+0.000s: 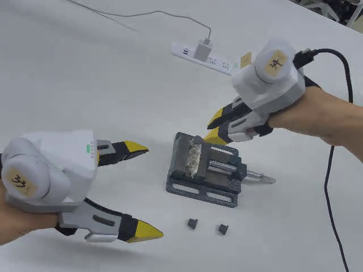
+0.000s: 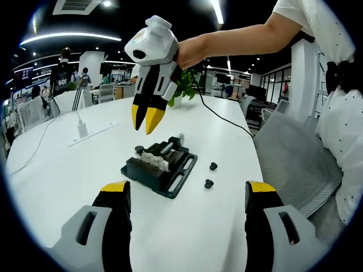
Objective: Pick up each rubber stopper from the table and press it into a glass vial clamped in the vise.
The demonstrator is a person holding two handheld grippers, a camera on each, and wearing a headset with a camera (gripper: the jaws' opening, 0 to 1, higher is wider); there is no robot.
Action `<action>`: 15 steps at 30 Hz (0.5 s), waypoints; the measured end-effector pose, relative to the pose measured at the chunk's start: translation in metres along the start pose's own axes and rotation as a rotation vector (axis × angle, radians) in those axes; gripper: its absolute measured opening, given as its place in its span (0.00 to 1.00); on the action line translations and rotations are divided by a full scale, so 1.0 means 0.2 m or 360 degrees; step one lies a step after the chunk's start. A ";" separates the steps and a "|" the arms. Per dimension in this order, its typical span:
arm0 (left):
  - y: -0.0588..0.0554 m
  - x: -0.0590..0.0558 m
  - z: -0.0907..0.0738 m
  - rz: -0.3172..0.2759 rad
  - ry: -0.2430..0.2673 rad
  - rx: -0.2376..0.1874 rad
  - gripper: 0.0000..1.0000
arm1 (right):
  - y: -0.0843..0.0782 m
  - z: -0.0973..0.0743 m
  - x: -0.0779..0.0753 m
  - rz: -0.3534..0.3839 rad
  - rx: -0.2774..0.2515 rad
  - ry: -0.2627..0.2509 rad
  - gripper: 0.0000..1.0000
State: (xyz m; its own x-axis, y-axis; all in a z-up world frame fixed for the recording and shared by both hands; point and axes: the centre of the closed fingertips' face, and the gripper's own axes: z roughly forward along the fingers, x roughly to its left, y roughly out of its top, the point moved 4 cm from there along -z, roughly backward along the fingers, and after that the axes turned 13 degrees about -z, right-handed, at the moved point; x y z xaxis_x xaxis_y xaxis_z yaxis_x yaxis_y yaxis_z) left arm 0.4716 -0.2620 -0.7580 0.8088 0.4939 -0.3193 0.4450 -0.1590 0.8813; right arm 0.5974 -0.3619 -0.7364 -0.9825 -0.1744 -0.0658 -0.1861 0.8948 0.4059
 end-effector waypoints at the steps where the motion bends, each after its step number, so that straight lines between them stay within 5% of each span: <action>1: 0.00 0.00 0.00 0.0005 0.0001 0.0004 0.82 | -0.01 -0.01 0.01 0.0017 -0.0028 -0.0011 0.17; 15: 0.03 -0.02 -0.01 0.0084 -0.0022 0.0090 0.80 | -0.11 -0.21 0.28 0.0194 -0.0376 -0.0158 0.45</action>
State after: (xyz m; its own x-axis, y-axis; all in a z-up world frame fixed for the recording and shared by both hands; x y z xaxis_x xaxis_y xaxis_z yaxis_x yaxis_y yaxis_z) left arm 0.4695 -0.2638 -0.7510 0.8368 0.4717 -0.2779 0.4223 -0.2331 0.8760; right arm 0.5471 -0.4085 -0.7113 -0.9960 -0.0198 -0.0876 -0.0698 0.7842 0.6165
